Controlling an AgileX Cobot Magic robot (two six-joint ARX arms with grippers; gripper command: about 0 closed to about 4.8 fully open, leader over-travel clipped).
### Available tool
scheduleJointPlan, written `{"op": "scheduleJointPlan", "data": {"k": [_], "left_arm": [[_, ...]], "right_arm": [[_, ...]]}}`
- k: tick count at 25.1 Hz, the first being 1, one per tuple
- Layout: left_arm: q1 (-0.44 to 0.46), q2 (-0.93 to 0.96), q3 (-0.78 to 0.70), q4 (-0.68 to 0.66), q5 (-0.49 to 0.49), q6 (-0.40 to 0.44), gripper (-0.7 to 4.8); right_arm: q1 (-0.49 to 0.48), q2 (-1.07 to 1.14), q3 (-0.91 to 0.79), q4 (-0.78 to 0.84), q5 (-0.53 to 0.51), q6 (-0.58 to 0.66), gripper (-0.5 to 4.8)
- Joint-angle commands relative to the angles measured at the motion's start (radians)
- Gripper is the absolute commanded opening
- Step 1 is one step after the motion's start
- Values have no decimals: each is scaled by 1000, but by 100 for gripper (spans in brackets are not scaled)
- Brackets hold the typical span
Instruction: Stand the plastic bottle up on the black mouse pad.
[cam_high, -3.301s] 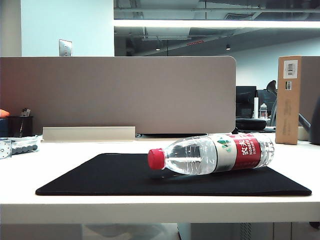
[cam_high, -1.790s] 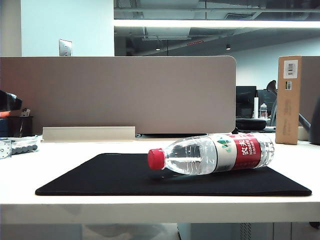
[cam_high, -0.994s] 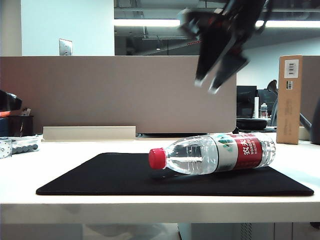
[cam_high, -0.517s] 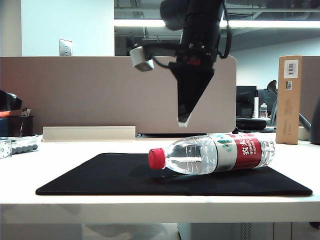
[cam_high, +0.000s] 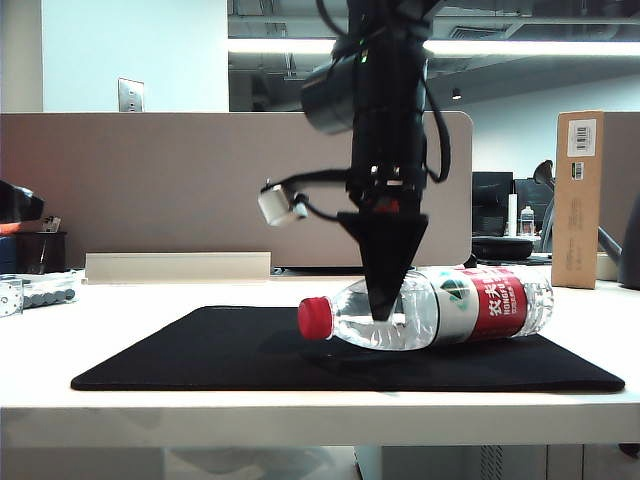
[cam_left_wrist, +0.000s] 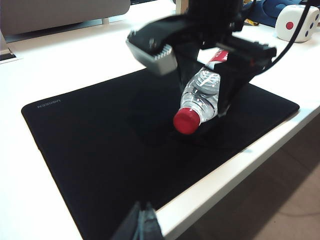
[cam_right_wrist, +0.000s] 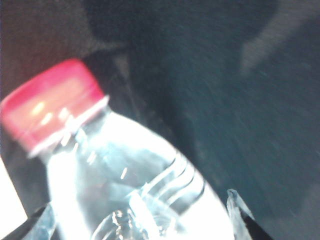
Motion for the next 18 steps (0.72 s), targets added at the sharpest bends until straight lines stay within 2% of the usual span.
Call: {"op": "scheduleJointPlan", "data": {"k": [1, 3, 4, 6, 7, 9, 10, 12, 14, 16, 18], "left_arm": [[0, 1, 4, 9, 1, -3, -4], [0, 1, 4, 9, 1, -3, -4], [0, 1, 4, 9, 0, -3, -4], [-1, 1, 4, 9, 1, -3, -4], [-1, 1, 4, 10, 0, -3, -4], [-1, 1, 4, 10, 0, -3, -4], [-1, 1, 4, 9, 1, -3, -4], [-1, 1, 4, 10, 1, -3, -4], [-1, 1, 4, 10, 1, -3, -4], [-1, 1, 4, 10, 0, -3, -4], [0, 1, 4, 10, 1, -3, -4]], "right_arm": [[2, 26, -1, -3, 28, 8, 464], [-2, 38, -6, 6, 46, 8, 458], [-3, 43, -6, 13, 45, 8, 422], [-5, 51, -7, 21, 45, 8, 166], [-6, 56, -7, 22, 45, 8, 101], [-5, 63, -7, 30, 45, 13, 22], [-5, 63, -6, 48, 45, 61, -6], [-12, 53, 10, 70, 10, 146, -6], [-32, 26, 31, 85, -106, 198, -6], [-65, -45, 34, 182, -301, 289, -6], [-85, -107, 34, 274, -357, 339, -6]]}}
